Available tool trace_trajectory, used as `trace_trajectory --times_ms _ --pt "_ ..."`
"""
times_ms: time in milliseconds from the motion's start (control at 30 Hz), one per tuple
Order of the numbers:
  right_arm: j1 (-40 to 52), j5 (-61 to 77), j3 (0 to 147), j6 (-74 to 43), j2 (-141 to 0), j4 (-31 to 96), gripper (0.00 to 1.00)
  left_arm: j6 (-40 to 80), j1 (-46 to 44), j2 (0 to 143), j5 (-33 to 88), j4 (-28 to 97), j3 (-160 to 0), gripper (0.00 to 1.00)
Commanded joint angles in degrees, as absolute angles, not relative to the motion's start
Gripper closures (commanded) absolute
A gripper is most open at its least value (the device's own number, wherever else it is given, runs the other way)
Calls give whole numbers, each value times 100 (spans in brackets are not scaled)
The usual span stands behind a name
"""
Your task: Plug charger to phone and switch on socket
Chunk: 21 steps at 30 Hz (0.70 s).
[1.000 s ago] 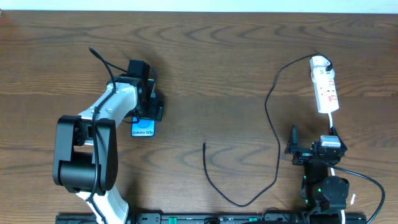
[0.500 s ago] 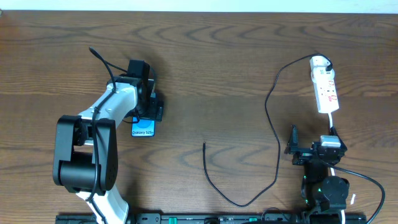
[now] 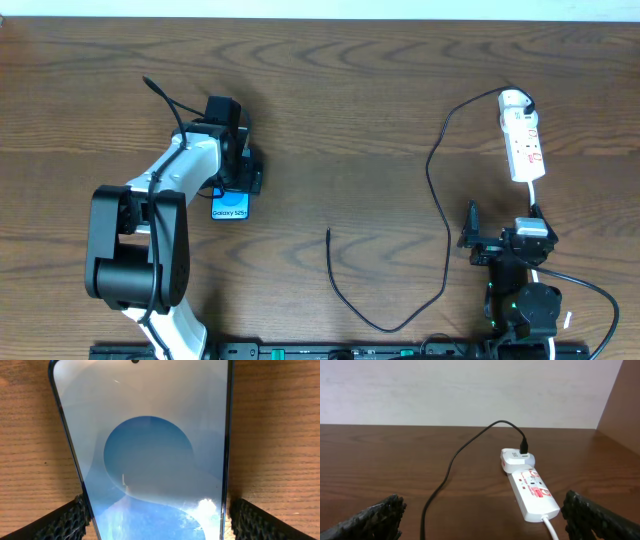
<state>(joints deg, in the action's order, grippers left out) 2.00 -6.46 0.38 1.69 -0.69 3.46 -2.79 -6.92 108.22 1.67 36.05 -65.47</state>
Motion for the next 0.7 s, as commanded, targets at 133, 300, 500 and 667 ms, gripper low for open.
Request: trace_trajectory --times_ms 133,300,500,667 --pt "169 -692 32 89 -34 364 1 -228 -679 10899 43 3704 -6394 10" --pt "169 -694 32 89 -34 366 1 -231 -679 10899 43 3695 -6324 10" --pt "169 -694 32 89 -34 364 1 -231 -679 10899 40 3695 -6309 9" --pt "169 -694 32 89 -34 366 1 -231 -679 10899 40 3695 -6309 9"
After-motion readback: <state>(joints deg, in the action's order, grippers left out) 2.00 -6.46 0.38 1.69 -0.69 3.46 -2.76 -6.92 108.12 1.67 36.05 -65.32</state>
